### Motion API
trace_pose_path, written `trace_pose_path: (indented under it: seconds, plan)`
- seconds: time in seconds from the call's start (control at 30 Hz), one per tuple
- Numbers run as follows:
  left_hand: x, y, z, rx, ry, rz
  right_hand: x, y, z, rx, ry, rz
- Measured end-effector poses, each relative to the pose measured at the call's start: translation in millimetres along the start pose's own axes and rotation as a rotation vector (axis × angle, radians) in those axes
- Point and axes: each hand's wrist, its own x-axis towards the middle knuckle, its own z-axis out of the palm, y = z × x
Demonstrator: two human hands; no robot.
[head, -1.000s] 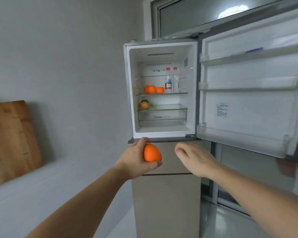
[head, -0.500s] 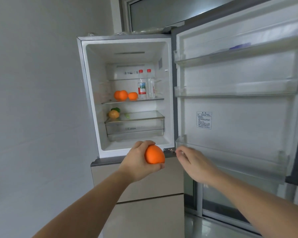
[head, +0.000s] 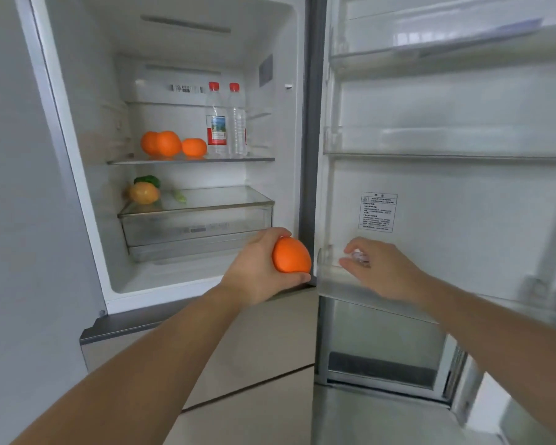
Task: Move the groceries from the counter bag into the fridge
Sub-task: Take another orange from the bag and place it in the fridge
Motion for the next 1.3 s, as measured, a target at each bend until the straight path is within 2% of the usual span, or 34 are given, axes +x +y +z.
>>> trace_pose_path:
  seconds: [0.17,0.37,0.53,0.7,0.87,0.93,0.97,1.03,1.1,1.3]
  plan:
    - [42.8,-5.5,19.9,-0.040,-0.008,0.044,41.2,23.8,6.1,-0.040,0.037,0.062]
    - [75.4,-16.4,41.7,-0.017,-0.051,0.031,81.8,57.5,17.3,-0.016,-0.006,0.114]
    - [98.2,-25.1,50.5,-0.007,-0.032,-0.015,107.4,77.4,31.9,-0.048,-0.129,0.134]
    - [107.1,-33.2,57.3,0.006,-0.028,-0.029,120.8,83.5,46.0,-0.259,-0.308,0.131]
    - [110.2,-39.8,59.2,-0.006,-0.003,-0.041,120.7,86.7,53.7,-0.301,-0.381,0.067]
    - [112.1,-41.1,58.3,-0.003,0.002,-0.041,123.9,81.2,46.1,-0.306,-0.342,0.026]
    - [113.5,-40.8,56.8,0.000,0.006,-0.038,126.9,76.0,39.5,-0.258,-0.281,-0.004]
    - [117.1,-39.3,52.3,0.012,0.025,-0.029,131.5,58.1,22.3,-0.004,-0.154,-0.026]
    - [120.2,-35.9,44.3,0.023,0.056,-0.025,134.5,33.6,7.8,0.216,-0.099,-0.061]
    - [116.7,-30.0,1.2,0.081,0.186,0.020,152.9,-29.7,7.7,0.446,-0.222,-0.113]
